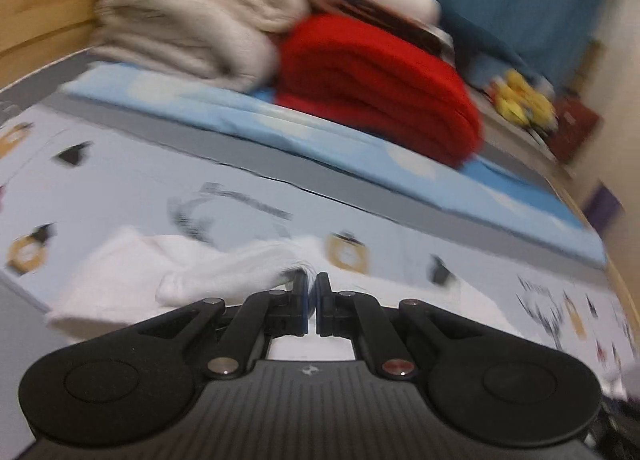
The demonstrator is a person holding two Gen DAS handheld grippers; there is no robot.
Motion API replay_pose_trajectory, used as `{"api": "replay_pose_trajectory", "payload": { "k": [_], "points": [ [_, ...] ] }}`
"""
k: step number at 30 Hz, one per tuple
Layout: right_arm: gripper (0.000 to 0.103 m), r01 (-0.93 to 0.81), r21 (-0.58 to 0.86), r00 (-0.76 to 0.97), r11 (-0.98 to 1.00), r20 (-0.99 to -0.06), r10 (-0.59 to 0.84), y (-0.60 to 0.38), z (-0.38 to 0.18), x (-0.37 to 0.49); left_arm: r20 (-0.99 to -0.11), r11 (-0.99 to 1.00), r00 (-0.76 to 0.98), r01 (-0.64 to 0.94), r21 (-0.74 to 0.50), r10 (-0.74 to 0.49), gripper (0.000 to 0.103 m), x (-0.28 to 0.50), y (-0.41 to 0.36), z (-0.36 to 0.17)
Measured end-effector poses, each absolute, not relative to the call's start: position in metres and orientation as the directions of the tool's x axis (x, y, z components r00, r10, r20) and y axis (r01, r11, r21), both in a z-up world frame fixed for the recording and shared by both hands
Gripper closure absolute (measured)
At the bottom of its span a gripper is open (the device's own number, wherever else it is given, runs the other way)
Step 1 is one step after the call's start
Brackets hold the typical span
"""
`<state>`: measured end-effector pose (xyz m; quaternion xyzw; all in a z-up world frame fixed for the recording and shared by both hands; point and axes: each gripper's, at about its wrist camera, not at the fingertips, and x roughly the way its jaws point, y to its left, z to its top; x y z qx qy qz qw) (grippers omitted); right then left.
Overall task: Fold small clothes
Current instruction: 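Carry the sleeve across the shirt body with the left gripper and release, then close the right gripper on the cuff of the other sleeve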
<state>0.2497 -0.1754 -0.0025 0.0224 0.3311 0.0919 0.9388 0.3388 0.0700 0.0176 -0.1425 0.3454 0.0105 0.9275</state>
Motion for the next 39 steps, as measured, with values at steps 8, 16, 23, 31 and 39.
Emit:
{"api": "replay_pose_trajectory", "payload": {
  "k": [8, 16, 23, 31, 39],
  "points": [
    [0.083, -0.103, 0.111, 0.727, 0.988, -0.670, 0.151, -0.172, -0.028, 0.283, -0.746, 0.962, 0.607, 0.147, -0.232, -0.273, 0.069, 0.363, 0.003, -0.018],
    [0.082, -0.100, 0.112, 0.708, 0.989, -0.690, 0.150, -0.166, -0.039, 0.303, -0.709, 0.968, 0.687, -0.029, -0.249, -0.162, 0.055, 0.379, 0.055, -0.009],
    [0.083, -0.098, 0.147, 0.701, 0.984, -0.691, 0.173, -0.166, -0.038, 0.310, -0.742, 0.892, 0.653, -0.235, -0.386, -0.149, 0.071, 0.384, 0.146, -0.011],
    [0.083, -0.118, 0.209, 0.676, 0.971, -0.699, 0.233, -0.166, -0.036, 0.313, -0.798, 0.772, 0.522, -0.359, -0.525, -0.300, 0.071, 0.388, 0.167, -0.063],
    [0.075, -0.258, 0.201, 0.596, 0.945, -0.737, 0.320, -0.142, -0.045, 0.307, -0.872, 0.876, 0.375, -0.240, -0.419, -0.315, 0.070, 0.402, 0.117, -0.105]
  ]
}}
